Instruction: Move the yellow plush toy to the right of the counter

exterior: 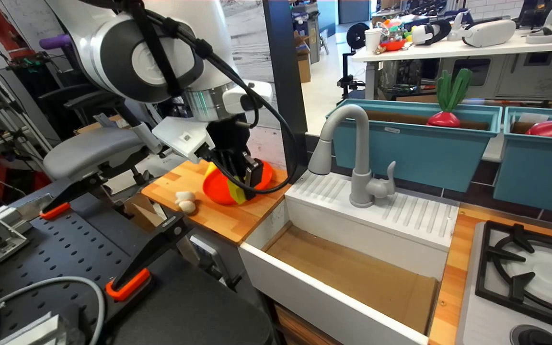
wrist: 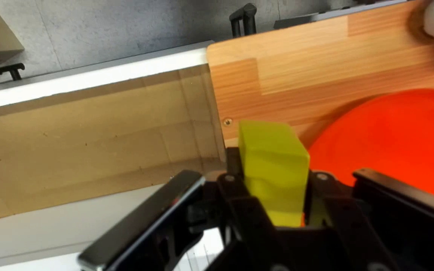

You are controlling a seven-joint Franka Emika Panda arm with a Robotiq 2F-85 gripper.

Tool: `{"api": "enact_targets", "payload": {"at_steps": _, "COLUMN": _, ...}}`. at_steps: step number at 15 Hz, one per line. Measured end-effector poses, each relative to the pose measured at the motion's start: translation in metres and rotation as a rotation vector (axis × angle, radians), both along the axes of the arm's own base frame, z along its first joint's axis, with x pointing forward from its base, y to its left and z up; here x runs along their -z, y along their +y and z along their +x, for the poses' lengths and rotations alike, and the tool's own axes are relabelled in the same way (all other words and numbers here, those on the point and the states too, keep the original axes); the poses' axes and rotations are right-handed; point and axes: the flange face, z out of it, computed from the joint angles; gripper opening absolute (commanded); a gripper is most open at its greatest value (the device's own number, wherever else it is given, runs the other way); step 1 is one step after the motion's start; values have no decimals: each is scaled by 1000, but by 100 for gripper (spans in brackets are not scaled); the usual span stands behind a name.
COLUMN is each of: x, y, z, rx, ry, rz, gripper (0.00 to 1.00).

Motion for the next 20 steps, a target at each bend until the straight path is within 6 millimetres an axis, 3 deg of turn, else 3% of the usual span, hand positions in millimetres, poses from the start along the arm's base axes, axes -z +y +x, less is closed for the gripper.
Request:
{"api": "enact_targets", "payload": {"at_steps": 10, "x": 38, "y": 1, "z": -16, "rx": -5, "ry": 72, "rz": 6, "gripper": 8}}
{"api": "enact_targets", "payload": {"at_steps": 20, "x": 47, "y": 9, "z": 6, "rx": -22, "ry": 59, "rz": 3, "gripper": 8}}
